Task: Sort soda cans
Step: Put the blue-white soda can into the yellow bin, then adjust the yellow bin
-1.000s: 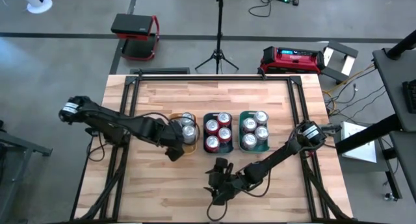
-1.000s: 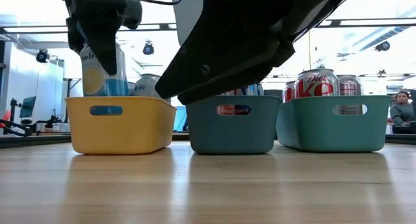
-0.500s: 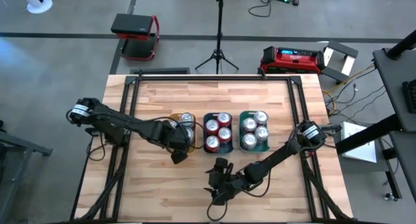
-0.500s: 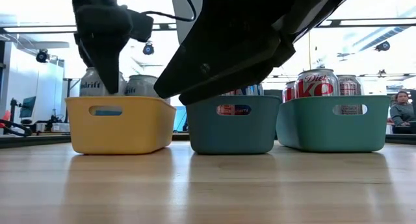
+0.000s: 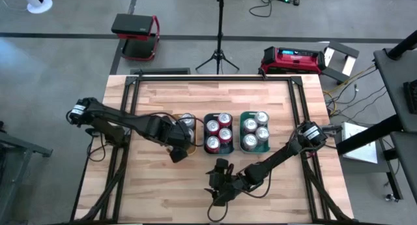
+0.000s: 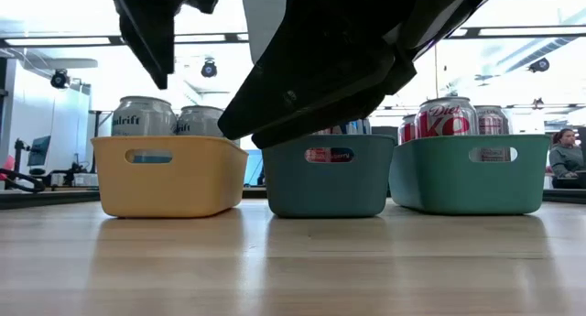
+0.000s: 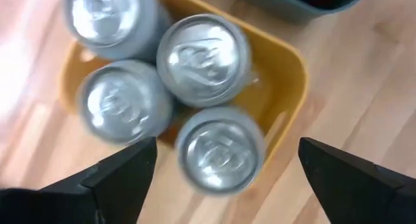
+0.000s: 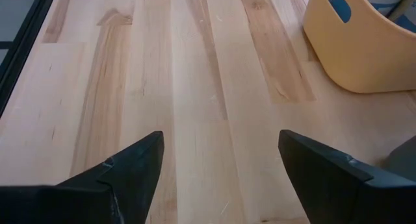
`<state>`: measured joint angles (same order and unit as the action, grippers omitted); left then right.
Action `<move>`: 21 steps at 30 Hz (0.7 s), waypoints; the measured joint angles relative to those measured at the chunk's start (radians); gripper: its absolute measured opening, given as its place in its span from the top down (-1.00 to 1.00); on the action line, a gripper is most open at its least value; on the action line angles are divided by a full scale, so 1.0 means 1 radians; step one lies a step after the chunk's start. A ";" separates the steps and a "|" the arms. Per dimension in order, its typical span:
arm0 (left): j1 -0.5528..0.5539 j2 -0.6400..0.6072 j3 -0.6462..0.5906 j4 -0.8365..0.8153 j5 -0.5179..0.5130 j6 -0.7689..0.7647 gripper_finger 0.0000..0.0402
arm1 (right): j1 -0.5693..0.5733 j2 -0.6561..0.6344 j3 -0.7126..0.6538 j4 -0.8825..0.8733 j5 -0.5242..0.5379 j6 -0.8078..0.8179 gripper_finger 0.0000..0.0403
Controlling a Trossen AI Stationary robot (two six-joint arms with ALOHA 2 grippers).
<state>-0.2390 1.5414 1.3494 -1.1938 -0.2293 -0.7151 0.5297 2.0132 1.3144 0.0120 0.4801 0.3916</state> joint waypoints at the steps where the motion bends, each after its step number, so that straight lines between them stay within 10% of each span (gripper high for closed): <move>1: 0.000 0.000 0.016 -0.031 -0.004 0.000 -0.78 | 0.000 0.000 0.000 0.000 0.000 0.000 -0.50; 11: 0.001 -0.044 0.148 -0.373 -0.148 -0.031 -0.84 | 0.000 0.000 -0.001 0.000 0.000 0.009 -0.61; 21: 0.004 -0.217 -0.047 -0.366 -0.144 -0.029 -0.82 | 0.000 0.001 -0.011 -0.003 -0.001 0.020 -0.56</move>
<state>-0.2352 1.3247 1.3026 -1.5596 -0.3729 -0.7438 0.5301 2.0140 1.3034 0.0090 0.4793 0.4115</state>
